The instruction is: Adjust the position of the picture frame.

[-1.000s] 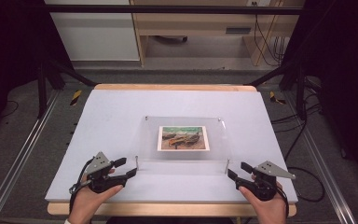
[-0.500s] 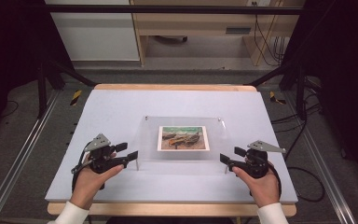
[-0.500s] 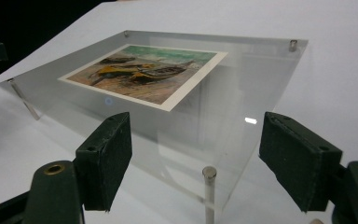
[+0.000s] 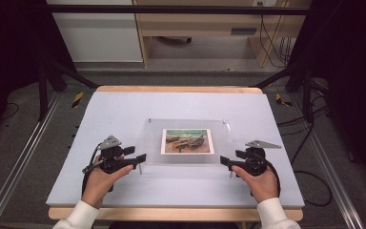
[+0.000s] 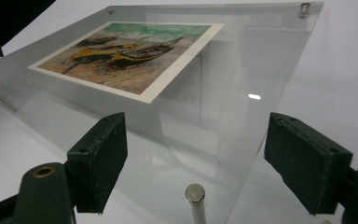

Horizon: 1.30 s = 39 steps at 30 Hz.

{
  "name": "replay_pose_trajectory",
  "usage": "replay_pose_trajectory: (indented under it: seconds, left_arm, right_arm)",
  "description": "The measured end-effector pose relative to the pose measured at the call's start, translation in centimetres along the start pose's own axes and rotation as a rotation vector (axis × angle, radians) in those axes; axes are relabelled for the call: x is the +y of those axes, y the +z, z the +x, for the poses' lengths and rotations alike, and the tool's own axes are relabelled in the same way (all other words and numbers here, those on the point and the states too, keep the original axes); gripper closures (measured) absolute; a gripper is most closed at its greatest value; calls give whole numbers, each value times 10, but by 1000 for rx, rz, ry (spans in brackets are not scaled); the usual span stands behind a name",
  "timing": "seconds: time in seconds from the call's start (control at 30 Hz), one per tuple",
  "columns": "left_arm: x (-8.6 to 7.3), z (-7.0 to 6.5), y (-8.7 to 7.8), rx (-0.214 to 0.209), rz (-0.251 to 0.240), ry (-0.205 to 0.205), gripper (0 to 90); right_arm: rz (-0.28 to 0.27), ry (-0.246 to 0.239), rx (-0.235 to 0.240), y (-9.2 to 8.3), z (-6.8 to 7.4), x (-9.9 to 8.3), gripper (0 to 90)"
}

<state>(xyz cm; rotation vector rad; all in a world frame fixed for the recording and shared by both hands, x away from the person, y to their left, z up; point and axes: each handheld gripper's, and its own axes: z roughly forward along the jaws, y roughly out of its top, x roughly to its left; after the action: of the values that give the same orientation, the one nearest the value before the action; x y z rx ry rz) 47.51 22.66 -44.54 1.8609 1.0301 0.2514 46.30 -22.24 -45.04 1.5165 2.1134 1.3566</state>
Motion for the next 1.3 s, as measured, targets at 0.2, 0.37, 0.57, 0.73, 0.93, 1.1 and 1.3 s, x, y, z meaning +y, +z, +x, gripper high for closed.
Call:
replay_pose_trajectory:
  seconds: [0.2,0.37,0.57,0.73,0.93,1.1,1.3]
  left_arm:
    - [1,2,4,-9,26,-48,315]
    - [1,1,9,-45,39,-87,313]
    - [1,3,11,-52,49,-113,291]
    - [3,3,11,-52,57,-117,287]
    - [4,5,12,-59,72,-129,277]
    - [2,8,13,-77,72,-166,270]
    - [2,8,14,-78,74,-177,267]
  right_arm:
    - [9,38,19,2,-3,0,205]
    - [17,75,31,3,-6,0,204]
    - [22,99,43,4,-8,0,201]
    - [35,129,61,5,-10,0,207]
    - [36,146,78,9,-11,0,202]
    - [36,147,82,9,-11,0,203]
    - [35,154,85,9,-12,0,211]
